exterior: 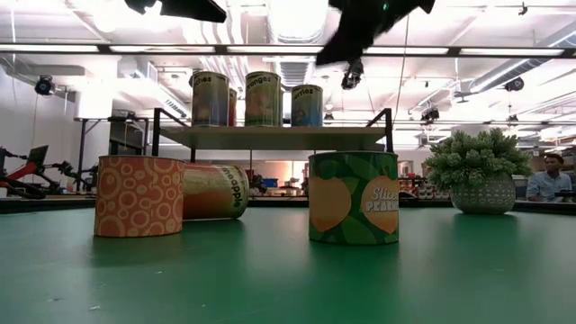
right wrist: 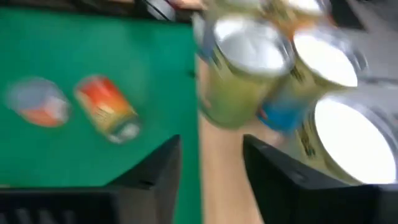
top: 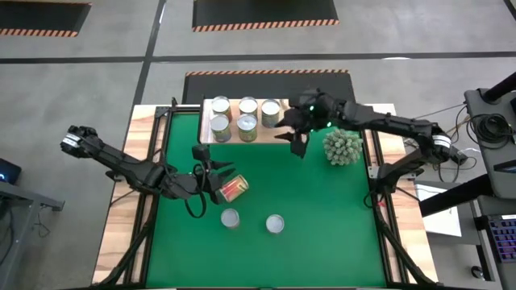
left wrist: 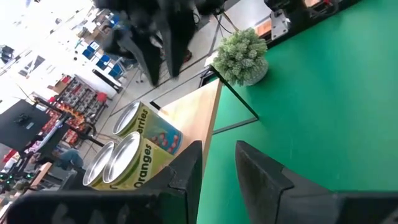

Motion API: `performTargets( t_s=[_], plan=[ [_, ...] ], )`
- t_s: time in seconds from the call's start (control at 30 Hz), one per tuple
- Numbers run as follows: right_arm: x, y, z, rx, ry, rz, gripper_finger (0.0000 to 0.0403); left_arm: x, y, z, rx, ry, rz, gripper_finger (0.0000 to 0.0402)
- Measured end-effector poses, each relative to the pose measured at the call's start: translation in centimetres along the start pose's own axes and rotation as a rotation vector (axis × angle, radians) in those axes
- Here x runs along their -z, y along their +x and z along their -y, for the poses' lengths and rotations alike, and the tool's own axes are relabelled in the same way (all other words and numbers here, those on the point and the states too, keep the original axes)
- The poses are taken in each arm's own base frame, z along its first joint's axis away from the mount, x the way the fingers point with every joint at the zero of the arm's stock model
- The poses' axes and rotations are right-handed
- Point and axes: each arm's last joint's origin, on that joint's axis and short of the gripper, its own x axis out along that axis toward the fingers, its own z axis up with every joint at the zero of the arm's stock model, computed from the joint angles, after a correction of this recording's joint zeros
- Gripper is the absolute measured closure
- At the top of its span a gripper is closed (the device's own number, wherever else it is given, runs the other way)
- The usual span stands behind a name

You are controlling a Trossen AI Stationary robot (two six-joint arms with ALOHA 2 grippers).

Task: Pick and place cans onto a shelf
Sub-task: Put the canned cherries on the shelf, then put the canned pineapple on the shelf

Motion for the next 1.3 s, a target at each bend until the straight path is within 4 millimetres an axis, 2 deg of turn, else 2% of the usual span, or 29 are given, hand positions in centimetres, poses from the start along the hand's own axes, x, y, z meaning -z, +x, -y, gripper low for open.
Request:
performTargets(
  t_s=[0.1, 0.23, 0.3, 0.6, 0.93, 1.3],
  plan=[
    [1.2, 1.5, -0.5, 0.092, 0.012, -0.054, 0.0298, 0.0, 0.0, 0.0, 0.001, 0.002, -0.002, 0.0322],
    [2.0, 2.7, -0.6, 0.110, 0.027, -0.025, 0.0365, 0.2, 0.0, 0.0, -0.002, 0.015, -0.015, 0.0322],
    [2.3, 3.1, -0.5, 0.138, 0.026, -0.006, 0.0386, 0.2, 0.0, 0.0, -0.002, 0.015, -0.015, 0.0322],
    [3.2, 4.0, 0.7, 0.327, 0.019, 0.004, 0.0390, 0.2, -0.1, 0.0, -0.002, 0.012, -0.016, 0.0322],
    [3.7, 3.6, 2.3, 0.378, 0.029, -0.005, 0.0390, 0.2, -0.1, 0.0, -0.002, 0.012, -0.015, 0.0322],
    [3.8, 3.6, 2.4, 0.378, 0.021, -0.008, 0.0390, 0.2, -0.1, 0.0, -0.002, 0.012, -0.015, 0.0322]
  ],
)
